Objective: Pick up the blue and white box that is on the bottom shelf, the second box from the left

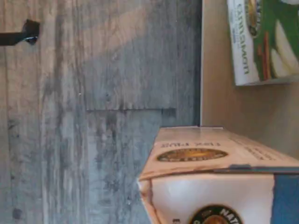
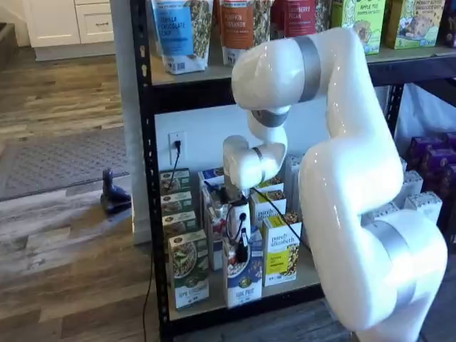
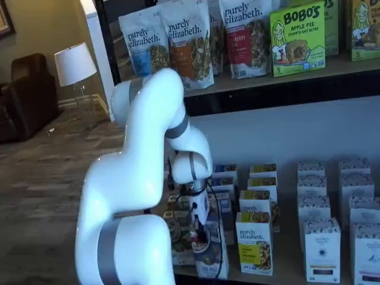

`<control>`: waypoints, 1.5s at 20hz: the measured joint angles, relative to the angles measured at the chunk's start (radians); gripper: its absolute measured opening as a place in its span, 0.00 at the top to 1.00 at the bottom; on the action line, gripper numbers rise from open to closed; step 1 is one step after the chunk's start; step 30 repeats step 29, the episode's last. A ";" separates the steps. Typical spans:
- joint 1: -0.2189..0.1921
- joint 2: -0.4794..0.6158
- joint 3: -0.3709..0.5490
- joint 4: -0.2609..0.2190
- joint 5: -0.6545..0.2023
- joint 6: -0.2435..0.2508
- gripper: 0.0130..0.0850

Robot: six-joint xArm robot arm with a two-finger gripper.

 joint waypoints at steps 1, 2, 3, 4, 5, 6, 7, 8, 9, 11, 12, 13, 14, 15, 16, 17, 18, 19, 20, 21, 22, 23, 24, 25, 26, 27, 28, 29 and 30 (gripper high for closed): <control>0.000 -0.019 0.026 -0.003 -0.009 0.003 0.56; 0.000 -0.039 0.054 -0.005 -0.018 0.005 0.56; 0.001 -0.060 0.081 -0.009 -0.027 0.009 0.56; 0.001 -0.083 0.111 -0.016 -0.036 0.016 0.56; 0.001 -0.104 0.136 -0.025 -0.043 0.025 0.56; 0.002 -0.126 0.161 -0.028 -0.049 0.028 0.56; 0.002 -0.155 0.194 -0.028 -0.058 0.028 0.56; 0.002 -0.177 0.218 -0.031 -0.066 0.031 0.56; 0.002 -0.208 0.252 -0.042 -0.078 0.041 0.56; 0.003 -0.272 0.316 -0.061 -0.092 0.059 0.56; 0.004 -0.302 0.345 -0.068 -0.096 0.066 0.56; 0.005 -0.331 0.371 -0.074 -0.098 0.072 0.56; 0.006 -0.360 0.396 -0.077 -0.096 0.076 0.56; 0.007 -0.381 0.412 -0.078 -0.093 0.078 0.56; 0.007 -0.401 0.427 -0.080 -0.087 0.079 0.56; 0.007 -0.423 0.441 -0.077 -0.075 0.076 0.56; 0.007 -0.447 0.455 -0.075 -0.056 0.075 0.56; 0.007 -0.471 0.469 -0.082 -0.039 0.080 0.56; 0.007 -0.492 0.482 -0.087 -0.023 0.084 0.56; 0.008 -0.506 0.489 -0.087 -0.013 0.084 0.56; 0.009 -0.523 0.499 -0.082 -0.001 0.080 0.56; 0.010 -0.541 0.511 -0.074 0.009 0.075 0.56; 0.011 -0.552 0.518 -0.072 0.014 0.073 0.56; 0.013 -0.565 0.526 -0.072 0.020 0.075 0.56; 0.013 -0.575 0.532 -0.072 0.024 0.075 0.56; 0.014 -0.585 0.538 -0.072 0.028 0.075 0.56; 0.014 -0.594 0.543 -0.072 0.031 0.075 0.56; 0.015 -0.600 0.547 -0.070 0.036 0.075 0.56; 0.015 -0.600 0.547 -0.070 0.036 0.075 0.56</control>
